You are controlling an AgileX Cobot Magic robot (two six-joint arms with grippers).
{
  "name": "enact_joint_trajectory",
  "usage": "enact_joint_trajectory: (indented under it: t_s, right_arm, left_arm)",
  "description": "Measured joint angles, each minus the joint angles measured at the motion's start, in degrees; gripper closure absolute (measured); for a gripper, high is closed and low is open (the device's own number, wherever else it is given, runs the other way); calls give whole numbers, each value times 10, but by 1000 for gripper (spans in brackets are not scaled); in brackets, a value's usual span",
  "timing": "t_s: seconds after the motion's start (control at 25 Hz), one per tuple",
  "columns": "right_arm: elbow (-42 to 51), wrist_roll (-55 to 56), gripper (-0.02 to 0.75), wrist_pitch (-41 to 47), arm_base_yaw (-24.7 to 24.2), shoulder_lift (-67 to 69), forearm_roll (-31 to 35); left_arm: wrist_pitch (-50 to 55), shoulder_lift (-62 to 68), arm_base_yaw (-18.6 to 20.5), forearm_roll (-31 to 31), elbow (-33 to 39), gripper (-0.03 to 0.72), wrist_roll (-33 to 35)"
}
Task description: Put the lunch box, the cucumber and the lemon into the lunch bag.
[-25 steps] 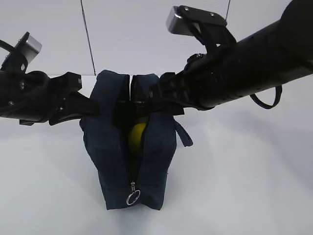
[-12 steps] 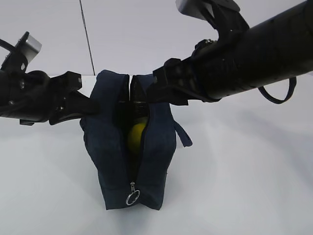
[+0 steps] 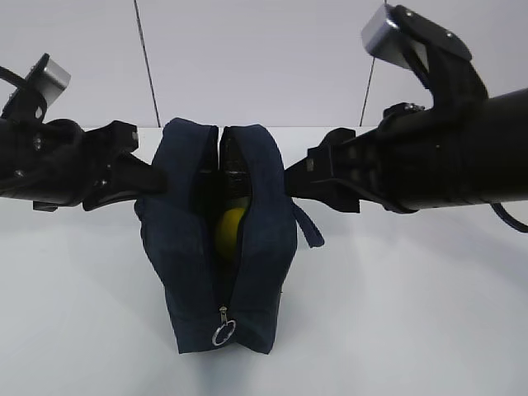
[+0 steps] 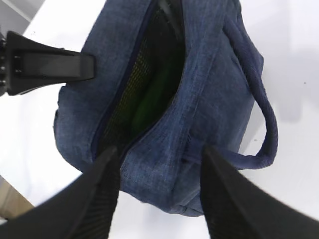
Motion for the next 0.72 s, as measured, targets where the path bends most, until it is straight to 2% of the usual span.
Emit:
enact_joint_trajectory:
  t_s: [0.2,0.48,0.72]
  right_arm:
    - [31,-10,334,-20,21,-21,7]
    - [73,-12,334,-80,119,-21,34]
    - [111,-12,332,-114,135,-21,43]
  left_arm:
    - [0,0,0,0,0,693,0]
    - [0,0,0,0,0,693,0]
    - [0,0,0,-1,0,693,0]
